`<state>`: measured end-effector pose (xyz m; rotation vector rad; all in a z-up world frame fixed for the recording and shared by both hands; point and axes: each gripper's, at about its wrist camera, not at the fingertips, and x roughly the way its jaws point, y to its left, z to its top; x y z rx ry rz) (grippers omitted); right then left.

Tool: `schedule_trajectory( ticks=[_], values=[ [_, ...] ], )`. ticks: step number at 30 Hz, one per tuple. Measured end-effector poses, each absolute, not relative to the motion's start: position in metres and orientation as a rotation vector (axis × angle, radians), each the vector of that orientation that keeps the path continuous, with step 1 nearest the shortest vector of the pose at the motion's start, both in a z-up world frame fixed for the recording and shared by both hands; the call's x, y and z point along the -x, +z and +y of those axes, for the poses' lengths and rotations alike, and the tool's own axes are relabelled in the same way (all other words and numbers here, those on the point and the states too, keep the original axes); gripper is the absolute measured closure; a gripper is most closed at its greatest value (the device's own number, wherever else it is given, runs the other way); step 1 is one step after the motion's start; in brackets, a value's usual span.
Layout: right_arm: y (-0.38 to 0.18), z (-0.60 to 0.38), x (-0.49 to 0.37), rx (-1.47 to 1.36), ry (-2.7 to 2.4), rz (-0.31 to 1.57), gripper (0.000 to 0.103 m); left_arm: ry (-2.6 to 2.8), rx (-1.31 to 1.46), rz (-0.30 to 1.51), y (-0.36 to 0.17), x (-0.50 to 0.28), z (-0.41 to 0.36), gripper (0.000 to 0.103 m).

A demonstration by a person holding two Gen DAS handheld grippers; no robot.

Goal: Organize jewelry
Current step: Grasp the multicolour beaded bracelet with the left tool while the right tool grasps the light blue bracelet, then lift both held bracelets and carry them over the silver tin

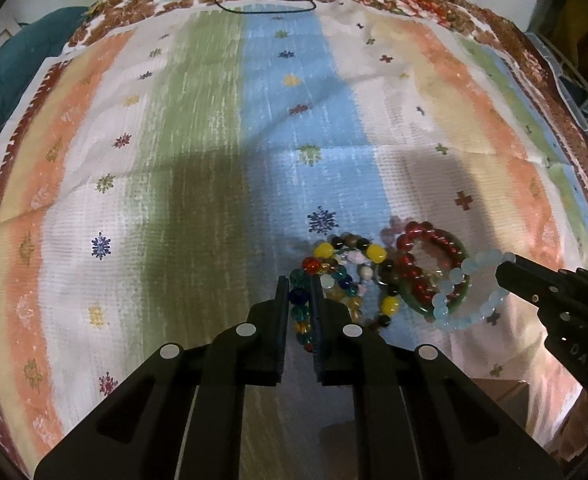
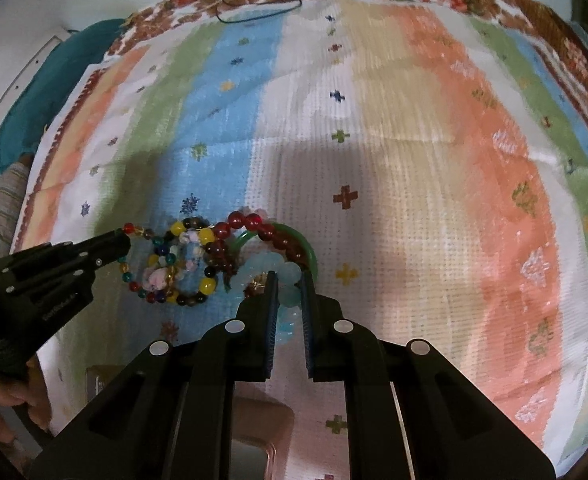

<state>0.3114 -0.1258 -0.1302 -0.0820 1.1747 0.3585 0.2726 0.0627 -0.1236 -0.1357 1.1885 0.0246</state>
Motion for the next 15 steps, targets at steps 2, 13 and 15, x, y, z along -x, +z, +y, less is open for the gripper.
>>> schedule_trajectory(
  ticks=[2,13,15],
  values=[
    [-0.125,-0.125,-0.308,0.096,0.361,1.158,0.091,0.018,0.139,1.177,-0.118,-0.270,0.061,0.093],
    [-0.101,-0.125,-0.293,0.112,0.380,1.089,0.091,0.013,0.132,1.122,-0.091,-0.256,0.051,0.094],
    [-0.097,-0.126,-0.290,0.112,0.383,1.077,0.091,0.013,0.136,1.113,-0.086,-0.254,0.051,0.094]
  ],
)
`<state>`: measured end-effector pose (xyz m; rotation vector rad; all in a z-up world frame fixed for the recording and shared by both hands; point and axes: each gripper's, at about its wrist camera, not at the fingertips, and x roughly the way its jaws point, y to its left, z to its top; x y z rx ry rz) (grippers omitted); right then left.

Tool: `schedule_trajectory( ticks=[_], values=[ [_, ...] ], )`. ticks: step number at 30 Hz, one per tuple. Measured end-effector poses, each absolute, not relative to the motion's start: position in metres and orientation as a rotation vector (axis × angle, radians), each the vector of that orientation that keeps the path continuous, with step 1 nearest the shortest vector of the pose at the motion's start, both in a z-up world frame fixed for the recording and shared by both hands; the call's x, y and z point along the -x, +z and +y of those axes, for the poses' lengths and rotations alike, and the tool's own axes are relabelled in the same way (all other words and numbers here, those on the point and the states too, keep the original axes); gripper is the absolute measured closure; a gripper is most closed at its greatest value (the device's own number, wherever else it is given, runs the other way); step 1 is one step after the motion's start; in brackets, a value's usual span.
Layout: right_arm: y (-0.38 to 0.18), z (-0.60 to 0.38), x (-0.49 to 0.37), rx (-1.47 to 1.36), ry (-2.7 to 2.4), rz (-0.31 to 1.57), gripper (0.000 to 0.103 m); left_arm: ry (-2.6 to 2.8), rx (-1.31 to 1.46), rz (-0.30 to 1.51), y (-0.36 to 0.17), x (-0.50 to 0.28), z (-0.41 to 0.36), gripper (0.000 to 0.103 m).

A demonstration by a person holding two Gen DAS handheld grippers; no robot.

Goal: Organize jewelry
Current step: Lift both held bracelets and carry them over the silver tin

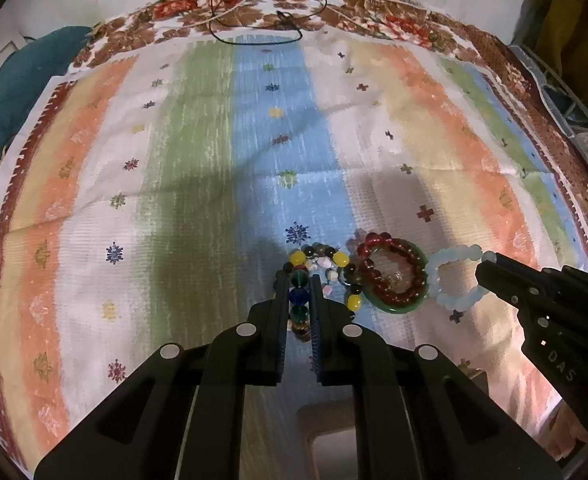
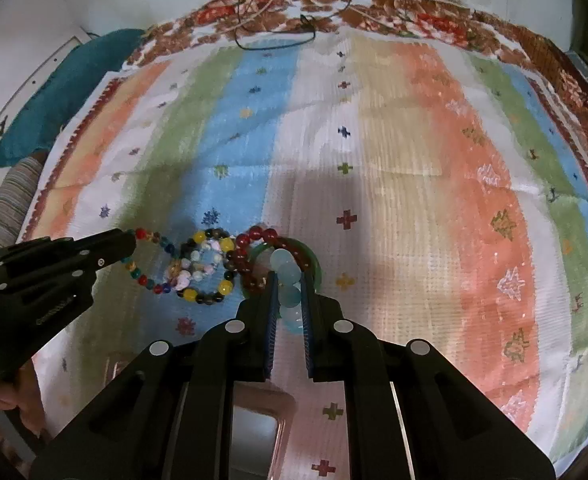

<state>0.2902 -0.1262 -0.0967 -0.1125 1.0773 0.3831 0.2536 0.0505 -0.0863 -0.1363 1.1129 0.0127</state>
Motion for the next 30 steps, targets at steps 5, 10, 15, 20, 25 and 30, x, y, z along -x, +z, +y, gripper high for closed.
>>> schedule_trajectory(
  ticks=[5,10,15,20,25,30],
  values=[
    [-0.085,-0.127,-0.281,0.102,0.398,1.051,0.091,0.016,0.140,1.092,-0.075,-0.245,0.051,0.094],
    [-0.076,-0.126,-0.270,0.101,0.410,1.025,0.091,0.023,0.169,1.073,-0.066,-0.234,0.055,0.094],
    [-0.069,-0.125,-0.259,0.106,0.420,1.002,0.091,0.032,0.128,1.060,-0.061,-0.221,0.051,0.094],
    [-0.063,-0.124,-0.247,0.119,0.431,0.979,0.091,0.031,0.132,1.037,-0.052,-0.210,0.050,0.094],
    [-0.059,-0.126,-0.235,0.118,0.448,0.967,0.091,0.005,0.136,1.010,-0.041,-0.198,0.044,0.094],
    [-0.053,-0.127,-0.222,0.119,0.461,0.948,0.091,-0.012,0.133,0.978,-0.029,-0.182,0.036,0.094]
  ],
)
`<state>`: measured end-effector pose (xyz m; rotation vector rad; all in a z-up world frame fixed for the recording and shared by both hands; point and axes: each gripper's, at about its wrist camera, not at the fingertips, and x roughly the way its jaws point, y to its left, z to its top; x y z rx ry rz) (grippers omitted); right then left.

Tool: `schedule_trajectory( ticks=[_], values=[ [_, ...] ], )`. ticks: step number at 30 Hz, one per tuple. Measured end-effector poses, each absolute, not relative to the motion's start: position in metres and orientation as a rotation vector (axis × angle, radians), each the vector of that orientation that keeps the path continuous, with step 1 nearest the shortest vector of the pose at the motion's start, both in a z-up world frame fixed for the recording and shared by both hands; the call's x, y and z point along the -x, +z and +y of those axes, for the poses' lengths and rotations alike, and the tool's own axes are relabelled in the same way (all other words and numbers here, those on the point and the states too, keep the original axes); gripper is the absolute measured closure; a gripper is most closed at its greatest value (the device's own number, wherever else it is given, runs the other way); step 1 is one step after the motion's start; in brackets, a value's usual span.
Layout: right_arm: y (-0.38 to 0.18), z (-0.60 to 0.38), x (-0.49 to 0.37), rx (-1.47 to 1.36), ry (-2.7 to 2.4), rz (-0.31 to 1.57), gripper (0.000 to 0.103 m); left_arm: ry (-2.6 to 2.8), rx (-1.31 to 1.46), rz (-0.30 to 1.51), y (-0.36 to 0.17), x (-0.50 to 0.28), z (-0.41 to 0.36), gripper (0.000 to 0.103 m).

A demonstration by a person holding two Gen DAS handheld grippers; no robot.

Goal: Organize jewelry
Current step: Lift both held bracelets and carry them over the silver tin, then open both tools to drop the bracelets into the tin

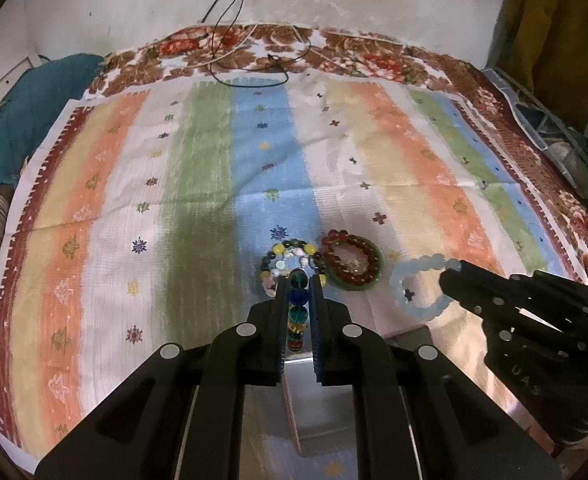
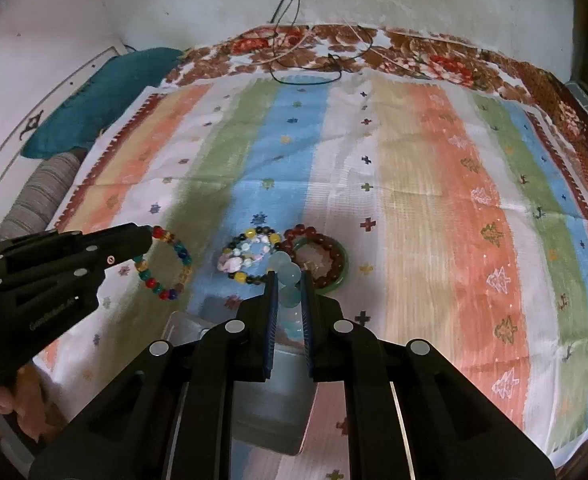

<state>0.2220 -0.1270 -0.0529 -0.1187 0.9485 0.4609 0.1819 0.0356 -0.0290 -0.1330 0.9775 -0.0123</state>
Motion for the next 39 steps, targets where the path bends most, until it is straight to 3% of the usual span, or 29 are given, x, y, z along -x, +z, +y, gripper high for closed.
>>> schedule_trajectory(
  ticks=[35,36,38,39],
  values=[
    [-0.043,-0.139,-0.157,0.116,0.526,0.904,0.090,-0.077,0.095,0.928,-0.012,-0.113,0.003,0.093],
    [-0.044,-0.139,-0.157,0.117,0.524,0.909,0.089,-0.073,0.091,0.932,-0.013,-0.112,0.003,0.093],
    [-0.046,-0.141,-0.160,0.118,0.502,0.923,0.077,-0.056,0.091,0.938,-0.015,-0.112,0.004,0.093],
    [-0.047,-0.142,-0.162,0.115,0.493,0.923,0.064,-0.043,0.095,0.934,-0.013,-0.111,0.005,0.088]
  ],
)
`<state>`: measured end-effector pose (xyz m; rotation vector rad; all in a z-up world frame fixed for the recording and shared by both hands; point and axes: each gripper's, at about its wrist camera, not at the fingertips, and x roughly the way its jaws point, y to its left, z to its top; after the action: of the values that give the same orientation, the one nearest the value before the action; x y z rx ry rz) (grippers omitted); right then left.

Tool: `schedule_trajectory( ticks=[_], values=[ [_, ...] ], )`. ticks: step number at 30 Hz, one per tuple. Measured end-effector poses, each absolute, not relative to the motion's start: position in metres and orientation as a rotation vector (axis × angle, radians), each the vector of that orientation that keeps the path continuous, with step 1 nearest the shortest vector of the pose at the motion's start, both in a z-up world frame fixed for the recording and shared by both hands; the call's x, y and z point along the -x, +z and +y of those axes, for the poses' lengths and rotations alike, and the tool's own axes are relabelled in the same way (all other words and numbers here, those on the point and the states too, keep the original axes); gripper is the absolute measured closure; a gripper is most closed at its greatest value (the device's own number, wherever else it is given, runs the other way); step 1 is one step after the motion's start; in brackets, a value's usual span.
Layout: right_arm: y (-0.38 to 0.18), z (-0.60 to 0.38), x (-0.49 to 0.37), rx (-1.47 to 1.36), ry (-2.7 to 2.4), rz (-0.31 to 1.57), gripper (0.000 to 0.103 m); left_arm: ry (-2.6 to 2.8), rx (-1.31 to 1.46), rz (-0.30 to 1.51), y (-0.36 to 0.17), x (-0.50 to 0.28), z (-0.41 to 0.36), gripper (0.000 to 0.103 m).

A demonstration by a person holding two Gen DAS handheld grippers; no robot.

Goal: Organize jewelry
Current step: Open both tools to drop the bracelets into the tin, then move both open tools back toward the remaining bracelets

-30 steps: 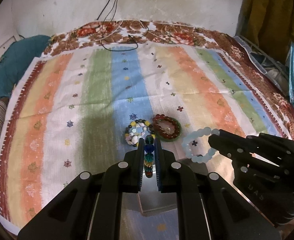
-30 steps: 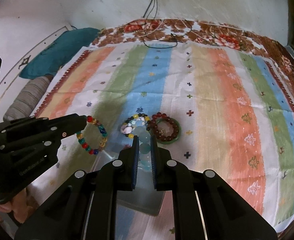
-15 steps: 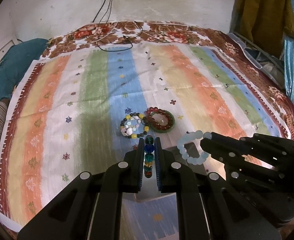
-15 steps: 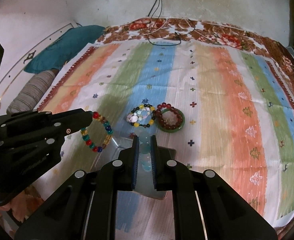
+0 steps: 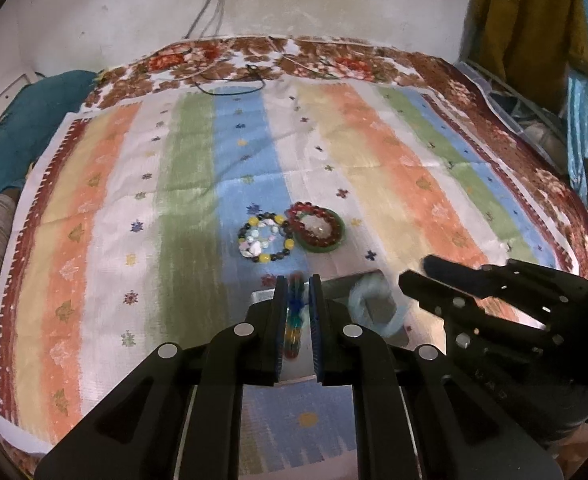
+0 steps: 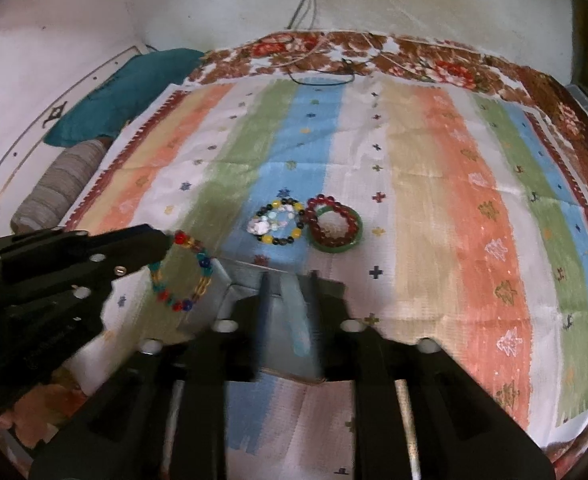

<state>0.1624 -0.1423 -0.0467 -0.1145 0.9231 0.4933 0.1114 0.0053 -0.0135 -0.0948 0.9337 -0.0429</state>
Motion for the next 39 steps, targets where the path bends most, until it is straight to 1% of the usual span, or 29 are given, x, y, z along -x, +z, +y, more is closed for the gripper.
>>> schedule_trajectory(
  ticks=[1,2,4,6,7,9,11,12,15,24,26,29,33,39],
  values=[
    [-0.047,-0.144,-0.165,0.109,0.484,0.923,0.061,-0.034,0.101,0.930,-0.012,-0.111,0.008,0.084],
    [-0.047,-0.146,-0.167,0.104,0.476,0.922,0.061,-0.023,0.109,0.924,-0.011,-0.112,0.010,0.078],
    [-0.047,-0.150,-0.174,0.099,0.459,0.926,0.059,-0.006,0.120,0.923,-0.010,-0.116,0.016,0.074],
    [-0.049,-0.153,-0.179,0.093,0.445,0.932,0.057,0.014,0.138,0.925,-0.011,-0.120,0.023,0.064],
    [-0.049,-0.155,-0.183,0.088,0.436,0.936,0.054,0.022,0.144,0.928,-0.011,-0.123,0.026,0.062],
    [-0.051,-0.155,-0.188,0.086,0.428,0.941,0.051,0.036,0.156,0.939,-0.014,-0.128,0.031,0.054],
    [-0.052,-0.155,-0.194,0.087,0.426,0.948,0.048,0.038,0.172,0.950,-0.016,-0.134,0.034,0.048],
    [-0.052,-0.154,-0.196,0.088,0.427,0.951,0.045,0.036,0.181,0.955,-0.017,-0.136,0.036,0.045],
    [-0.054,-0.151,-0.202,0.096,0.436,0.957,0.041,0.029,0.207,0.977,-0.022,-0.143,0.040,0.039],
    [-0.061,-0.143,-0.222,0.144,0.431,0.963,0.029,0.078,0.232,1.039,-0.043,-0.167,0.055,0.027],
    [-0.063,-0.141,-0.226,0.153,0.425,0.966,0.029,0.097,0.248,1.059,-0.050,-0.172,0.062,0.027],
    [-0.068,-0.138,-0.234,0.162,0.424,0.978,0.024,0.092,0.304,1.083,-0.057,-0.178,0.072,0.027],
    [-0.071,-0.135,-0.245,0.168,0.418,0.978,0.023,0.096,0.309,1.075,-0.057,-0.181,0.075,0.024],
    [-0.077,-0.133,-0.255,0.164,0.420,0.995,0.023,0.085,0.325,1.091,-0.065,-0.195,0.077,0.023]
  ],
)
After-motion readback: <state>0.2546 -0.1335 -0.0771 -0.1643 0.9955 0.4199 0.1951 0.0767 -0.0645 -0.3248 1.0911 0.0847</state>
